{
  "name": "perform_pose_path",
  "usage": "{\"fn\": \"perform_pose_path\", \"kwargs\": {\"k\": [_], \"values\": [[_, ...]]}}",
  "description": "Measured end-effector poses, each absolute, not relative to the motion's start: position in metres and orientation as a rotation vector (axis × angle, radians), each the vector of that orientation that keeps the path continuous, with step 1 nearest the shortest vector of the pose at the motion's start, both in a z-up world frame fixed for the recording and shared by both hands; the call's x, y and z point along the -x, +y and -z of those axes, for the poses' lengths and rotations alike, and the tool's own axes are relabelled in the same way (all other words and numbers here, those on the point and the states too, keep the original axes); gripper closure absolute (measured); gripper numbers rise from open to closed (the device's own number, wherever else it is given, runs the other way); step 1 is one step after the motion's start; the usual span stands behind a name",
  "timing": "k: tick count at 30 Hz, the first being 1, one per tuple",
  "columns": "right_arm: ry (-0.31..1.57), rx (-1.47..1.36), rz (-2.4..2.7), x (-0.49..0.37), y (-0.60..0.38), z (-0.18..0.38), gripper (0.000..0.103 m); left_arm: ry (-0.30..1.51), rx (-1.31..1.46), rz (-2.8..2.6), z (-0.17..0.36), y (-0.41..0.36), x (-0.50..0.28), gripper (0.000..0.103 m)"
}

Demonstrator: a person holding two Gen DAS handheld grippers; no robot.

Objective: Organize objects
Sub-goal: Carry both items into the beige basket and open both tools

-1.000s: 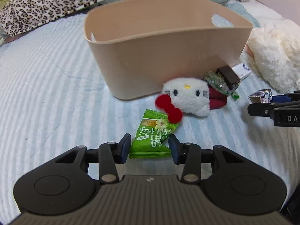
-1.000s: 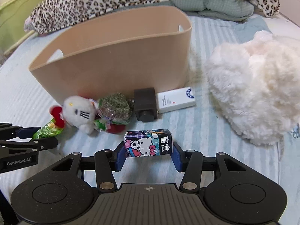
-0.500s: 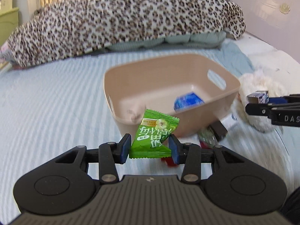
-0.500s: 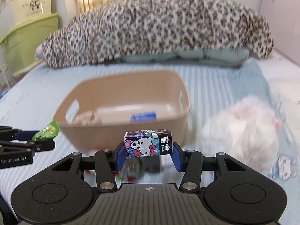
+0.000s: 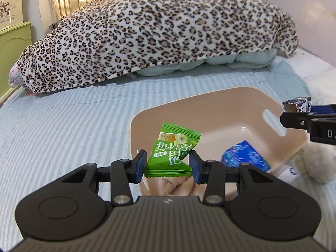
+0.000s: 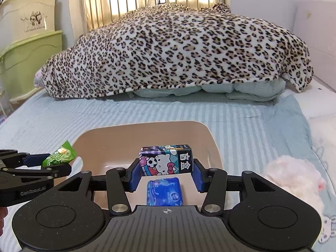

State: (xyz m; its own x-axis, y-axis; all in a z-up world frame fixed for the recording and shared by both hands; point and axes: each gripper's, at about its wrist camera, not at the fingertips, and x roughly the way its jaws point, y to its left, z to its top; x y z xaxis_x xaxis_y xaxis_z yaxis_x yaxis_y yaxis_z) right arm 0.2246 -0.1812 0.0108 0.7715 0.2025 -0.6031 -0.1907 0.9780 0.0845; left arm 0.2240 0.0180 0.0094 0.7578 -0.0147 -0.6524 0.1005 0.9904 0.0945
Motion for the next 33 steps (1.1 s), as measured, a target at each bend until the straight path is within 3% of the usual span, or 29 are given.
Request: {"fn": "perform_pose_path", "kwargs": {"k": [13, 16, 17, 19, 21, 26, 30, 33], "values": [[0.801, 0.005, -0.192, -0.269, -0.166, 0.044, 0.056, 0.861, -0.176, 0.036, 0.048, 0.004, -0.264, 0.057], [0.824, -0.008, -0.181, -0.269, -0.169, 0.052, 0.045, 0.866, -0.181, 0.042, 0.052, 0.003, -0.261, 0.056], [0.823, -0.007, -0.179, -0.267, -0.170, 0.052, 0.042, 0.864, -0.181, 0.035, 0.051, 0.004, -0.259, 0.054], [0.817, 0.004, -0.165, -0.262, -0.172, 0.050, 0.030, 0.859, -0.163, 0.030, 0.046, 0.008, -0.255, 0.038], [0.799, 0.009, -0.159, -0.255, -0.175, 0.043, 0.024, 0.858, -0.130, 0.046, 0.038, 0.012, -0.249, 0.028], [0.775, -0.022, -0.167, -0.232, -0.188, 0.024, 0.017, 0.834, -0.126, 0.069, 0.021, 0.010, -0.225, 0.026], [0.772, -0.028, -0.170, -0.208, -0.199, 0.012, 0.014, 0.792, -0.148, 0.058, 0.004, 0.007, -0.204, 0.014], [0.773, -0.016, -0.175, -0.190, -0.206, 0.005, 0.012, 0.787, -0.133, 0.059, -0.006, 0.008, -0.188, 0.012]]}}
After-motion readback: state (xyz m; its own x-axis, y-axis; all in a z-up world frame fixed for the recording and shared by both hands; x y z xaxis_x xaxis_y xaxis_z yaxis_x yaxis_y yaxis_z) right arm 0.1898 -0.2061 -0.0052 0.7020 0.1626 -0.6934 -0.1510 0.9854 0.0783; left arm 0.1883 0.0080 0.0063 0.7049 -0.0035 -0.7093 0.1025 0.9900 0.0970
